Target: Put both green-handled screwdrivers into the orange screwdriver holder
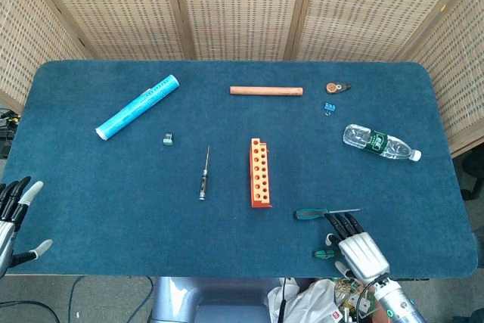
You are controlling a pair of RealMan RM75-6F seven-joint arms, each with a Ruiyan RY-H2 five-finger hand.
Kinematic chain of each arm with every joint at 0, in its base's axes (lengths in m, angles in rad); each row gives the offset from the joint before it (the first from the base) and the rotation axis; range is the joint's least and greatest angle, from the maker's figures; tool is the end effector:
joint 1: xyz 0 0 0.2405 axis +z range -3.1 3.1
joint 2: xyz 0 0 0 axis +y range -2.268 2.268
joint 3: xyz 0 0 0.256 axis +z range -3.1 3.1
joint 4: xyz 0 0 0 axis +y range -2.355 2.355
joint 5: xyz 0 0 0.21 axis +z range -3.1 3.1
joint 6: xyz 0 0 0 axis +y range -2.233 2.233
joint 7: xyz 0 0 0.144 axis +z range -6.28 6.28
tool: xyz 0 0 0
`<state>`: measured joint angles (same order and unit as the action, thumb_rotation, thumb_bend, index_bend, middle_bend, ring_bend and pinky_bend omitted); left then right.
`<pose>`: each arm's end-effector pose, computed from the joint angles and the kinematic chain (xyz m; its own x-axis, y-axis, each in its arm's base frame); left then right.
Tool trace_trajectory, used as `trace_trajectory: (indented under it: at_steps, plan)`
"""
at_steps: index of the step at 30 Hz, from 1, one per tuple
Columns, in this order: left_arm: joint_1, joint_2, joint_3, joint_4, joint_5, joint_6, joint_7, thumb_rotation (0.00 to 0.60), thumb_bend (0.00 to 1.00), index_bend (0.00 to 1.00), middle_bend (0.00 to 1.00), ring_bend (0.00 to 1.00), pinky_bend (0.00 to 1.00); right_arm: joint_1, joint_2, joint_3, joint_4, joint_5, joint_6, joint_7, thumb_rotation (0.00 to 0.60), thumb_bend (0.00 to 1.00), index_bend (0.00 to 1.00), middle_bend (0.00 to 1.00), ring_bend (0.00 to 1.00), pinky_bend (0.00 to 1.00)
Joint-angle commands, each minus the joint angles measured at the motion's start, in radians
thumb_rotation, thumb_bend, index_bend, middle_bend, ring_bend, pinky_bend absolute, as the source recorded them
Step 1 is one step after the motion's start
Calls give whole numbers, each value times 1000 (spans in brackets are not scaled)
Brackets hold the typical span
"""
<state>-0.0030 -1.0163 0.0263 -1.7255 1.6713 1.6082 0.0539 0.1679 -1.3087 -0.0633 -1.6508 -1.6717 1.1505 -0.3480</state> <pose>-0.2855 0.1387 0.1780 0.4347 -0.0177 0.9004 0.8954 -0.0982 -0.4342 -0.2619 -0.1597 0.0326 0.5809 -0.3099 0.7527 -0.8002 -0.3868 0.4583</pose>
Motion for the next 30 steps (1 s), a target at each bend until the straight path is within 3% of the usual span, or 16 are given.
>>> trace_trajectory:
  at_steps: [1,17,30]
  plan:
    - [0,0,0,0,-1,0,-1,600,0,0,0,0,0,6,-22,-2,4,16,-15,-24,600,282,384,0,0,0]
    - [3,3,-4,3,-7,7,-17,600,0,0,0,0,0,17,-145,-6,110,56,-6,-126,600,286,397,0,0,0]
    - [4,1,-5,2,-7,8,-12,600,0,0,0,0,0,25,-169,-16,147,54,18,-125,600,315,527,0,0,0]
